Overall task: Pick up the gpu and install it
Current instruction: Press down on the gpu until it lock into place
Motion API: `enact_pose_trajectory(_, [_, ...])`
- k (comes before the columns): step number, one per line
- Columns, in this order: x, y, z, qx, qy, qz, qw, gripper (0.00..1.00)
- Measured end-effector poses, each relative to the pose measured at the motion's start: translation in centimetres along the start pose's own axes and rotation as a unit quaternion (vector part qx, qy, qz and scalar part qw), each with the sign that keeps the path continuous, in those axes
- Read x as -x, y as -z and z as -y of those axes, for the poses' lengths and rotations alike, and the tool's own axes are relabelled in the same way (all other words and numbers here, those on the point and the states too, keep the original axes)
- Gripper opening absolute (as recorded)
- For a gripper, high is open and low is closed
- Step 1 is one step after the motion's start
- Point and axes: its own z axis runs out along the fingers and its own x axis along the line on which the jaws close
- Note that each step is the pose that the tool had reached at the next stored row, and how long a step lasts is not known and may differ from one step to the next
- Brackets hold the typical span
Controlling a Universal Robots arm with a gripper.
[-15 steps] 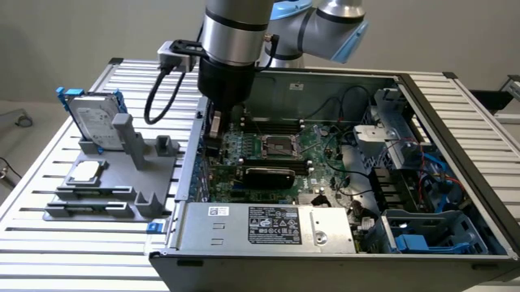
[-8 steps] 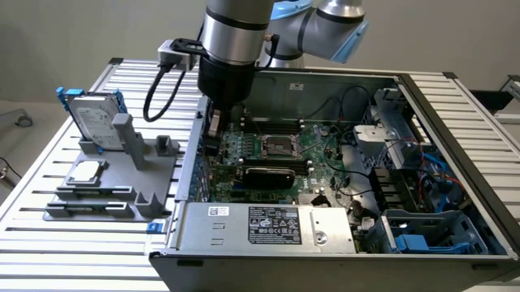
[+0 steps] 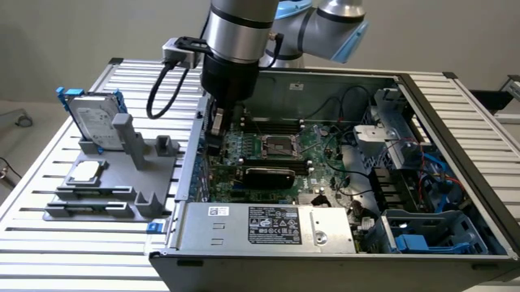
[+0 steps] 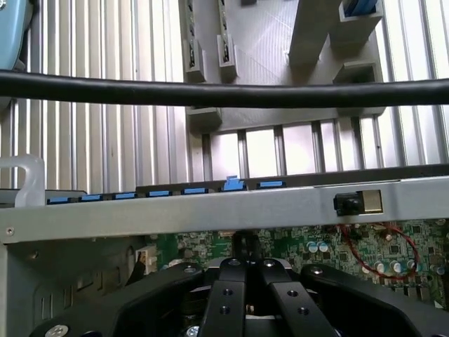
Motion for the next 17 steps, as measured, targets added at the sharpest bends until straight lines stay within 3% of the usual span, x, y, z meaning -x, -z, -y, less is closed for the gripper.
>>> enact_pose_trajectory(3, [0.02, 0.13, 0.26, 0.0016, -0.001, -0.0042, 1.0000, 0.11])
enact_pose_trajectory(7, [0.00, 0.16, 0.33, 0.0034, -0.001, -0.0076, 1.0000, 0.11])
enact_pose_trajectory(17, [-0.43, -0.01, 0.42, 0.0050, -0.003, -0.0133, 0.9999, 0.11])
